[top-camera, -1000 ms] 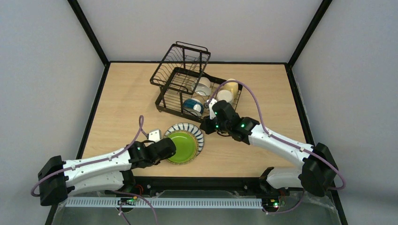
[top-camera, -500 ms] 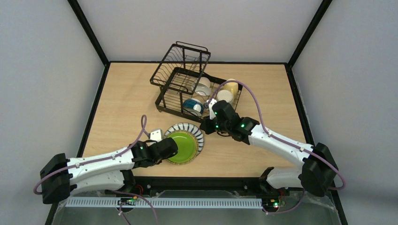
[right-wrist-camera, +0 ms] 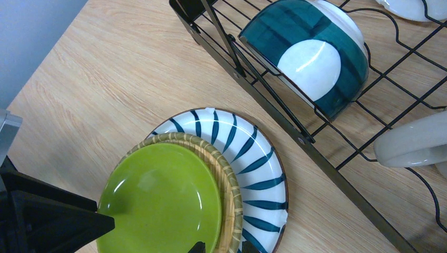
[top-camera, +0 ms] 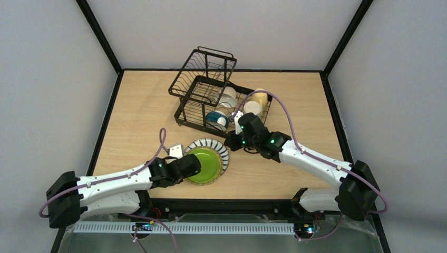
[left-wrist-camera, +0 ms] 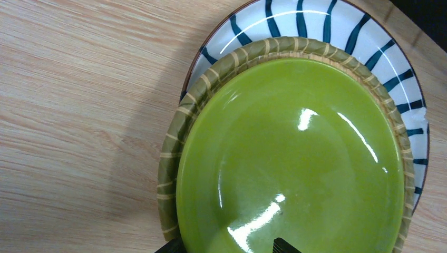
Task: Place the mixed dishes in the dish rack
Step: Adjust the plate.
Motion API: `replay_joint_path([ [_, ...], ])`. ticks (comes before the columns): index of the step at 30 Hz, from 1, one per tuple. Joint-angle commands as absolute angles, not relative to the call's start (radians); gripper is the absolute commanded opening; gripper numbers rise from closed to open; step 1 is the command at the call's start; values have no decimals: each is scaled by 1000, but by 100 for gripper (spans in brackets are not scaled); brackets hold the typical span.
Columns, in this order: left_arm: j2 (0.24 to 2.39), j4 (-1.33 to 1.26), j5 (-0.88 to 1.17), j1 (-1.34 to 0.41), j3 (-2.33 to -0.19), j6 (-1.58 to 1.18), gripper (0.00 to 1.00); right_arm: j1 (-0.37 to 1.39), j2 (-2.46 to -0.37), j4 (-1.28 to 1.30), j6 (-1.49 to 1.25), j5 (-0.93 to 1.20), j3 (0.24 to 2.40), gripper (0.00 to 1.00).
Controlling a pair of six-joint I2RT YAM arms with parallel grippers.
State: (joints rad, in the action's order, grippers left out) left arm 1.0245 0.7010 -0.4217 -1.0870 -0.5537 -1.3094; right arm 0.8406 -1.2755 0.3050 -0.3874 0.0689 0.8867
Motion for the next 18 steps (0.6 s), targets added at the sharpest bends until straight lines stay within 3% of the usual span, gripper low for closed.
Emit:
replay_joint_path([
  [1, 1036, 678, -452, -1077, -583, -1310, 99, 850, -1285, 295, -374, 77, 879, 38],
  [18, 1086, 645, -427, -1072, -589, -1298, 99, 850, -1289, 296, -365, 79, 872, 38],
])
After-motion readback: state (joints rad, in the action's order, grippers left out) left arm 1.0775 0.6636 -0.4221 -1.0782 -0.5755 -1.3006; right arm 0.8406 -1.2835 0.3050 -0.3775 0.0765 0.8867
